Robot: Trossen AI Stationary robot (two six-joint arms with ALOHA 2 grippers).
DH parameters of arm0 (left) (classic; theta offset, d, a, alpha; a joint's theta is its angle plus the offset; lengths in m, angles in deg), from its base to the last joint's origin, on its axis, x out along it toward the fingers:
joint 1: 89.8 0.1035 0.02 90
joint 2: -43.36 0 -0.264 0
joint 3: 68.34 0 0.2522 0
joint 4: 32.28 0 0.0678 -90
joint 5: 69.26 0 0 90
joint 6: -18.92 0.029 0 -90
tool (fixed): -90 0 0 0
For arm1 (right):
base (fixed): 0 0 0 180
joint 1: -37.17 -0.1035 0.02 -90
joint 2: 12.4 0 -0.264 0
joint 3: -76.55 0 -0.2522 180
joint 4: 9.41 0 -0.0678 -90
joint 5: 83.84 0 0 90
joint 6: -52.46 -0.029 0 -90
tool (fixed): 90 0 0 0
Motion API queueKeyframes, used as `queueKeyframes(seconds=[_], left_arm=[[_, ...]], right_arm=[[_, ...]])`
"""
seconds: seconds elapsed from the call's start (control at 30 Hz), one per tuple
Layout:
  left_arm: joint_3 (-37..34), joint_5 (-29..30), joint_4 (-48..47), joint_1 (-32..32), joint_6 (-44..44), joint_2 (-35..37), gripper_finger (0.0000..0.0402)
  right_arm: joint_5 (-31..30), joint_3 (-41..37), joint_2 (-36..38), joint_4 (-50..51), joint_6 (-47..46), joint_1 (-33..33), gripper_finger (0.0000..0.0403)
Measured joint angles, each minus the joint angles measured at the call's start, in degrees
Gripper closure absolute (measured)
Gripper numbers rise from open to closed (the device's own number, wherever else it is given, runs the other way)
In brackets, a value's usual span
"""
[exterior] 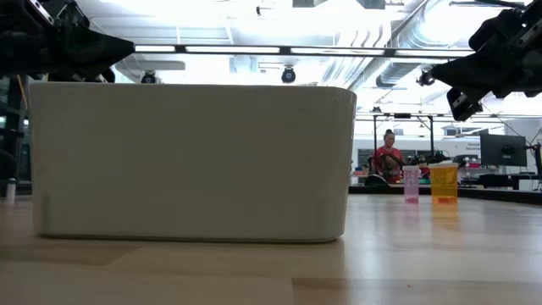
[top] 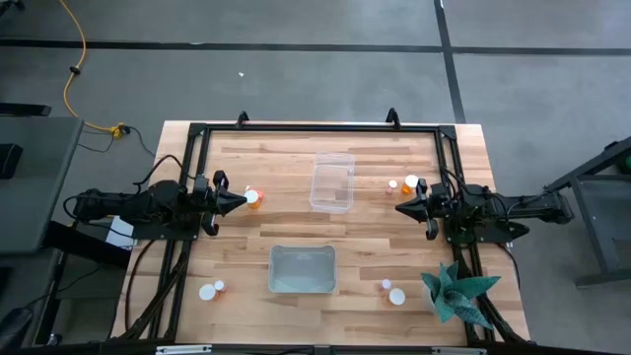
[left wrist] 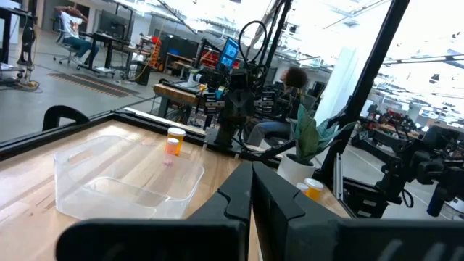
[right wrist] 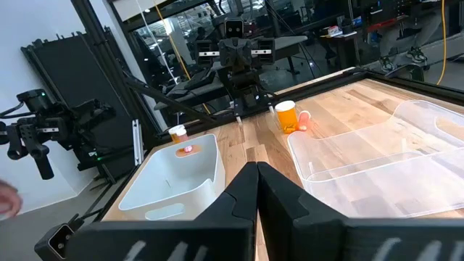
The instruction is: Pick and place medicine bottles into bin by pill shape (circle, oval)
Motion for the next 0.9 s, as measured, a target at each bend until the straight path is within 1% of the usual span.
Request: queueKeyframes(seconds=[0.37, 0.5, 0.57, 0.63, 0.7, 0.77, 0.8, 0.83, 0.9], left_arm=[[0.01, 0.00, 0.00, -0.01, -0.01, 0.01, 0.0401], [0.00, 0.00, -0.02, 0.00, 0.01, 0.01, 0.0401], [-0.01, 0.01, -0.01, 0.00, 0.00, 0.01, 0.0401], [0.00, 0.01, -0.01, -0.02, 0.01, 0.00, 0.0401], [0.00, 0.00, -0.01, -0.01, 0.01, 0.01, 0.0401], [-0.01, 0.00, -0.02, -0.01, 0.01, 0.01, 0.0401], [0.00, 0.01, -0.01, -0.01, 0.00, 0.00, 0.0401], [-0.01, 0.01, -0.02, 0.00, 0.01, 0.01, 0.0401], [0.00, 0.01, 0.00, 0.00, -0.01, 0.00, 0.0401]], right_arm=[[-0.18, -0.01, 0.01, -0.02, 0.19, 0.02, 0.0402], [-4.77, -0.04, 0.01, -2.41, 3.49, 0.04, 0.0402], [-7.71, -0.04, -0.09, -10.98, 0.43, 0.12, 0.0402], [-11.39, -0.04, 0.00, -22.55, -4.79, 0.13, 0.0402], [-17.39, -0.06, -0.15, -33.53, -6.37, 0.15, 0.0402], [-21.49, -0.04, -0.38, -42.16, -7.61, 0.17, 0.0402], [-23.45, 0.23, -0.68, -45.02, -7.50, 0.17, 0.0402], [-25.17, 1.27, -1.33, -45.19, -7.34, 0.17, 0.0402], [-26.82, 4.78, -3.43, -40.49, -7.68, 0.19, 0.0402]])
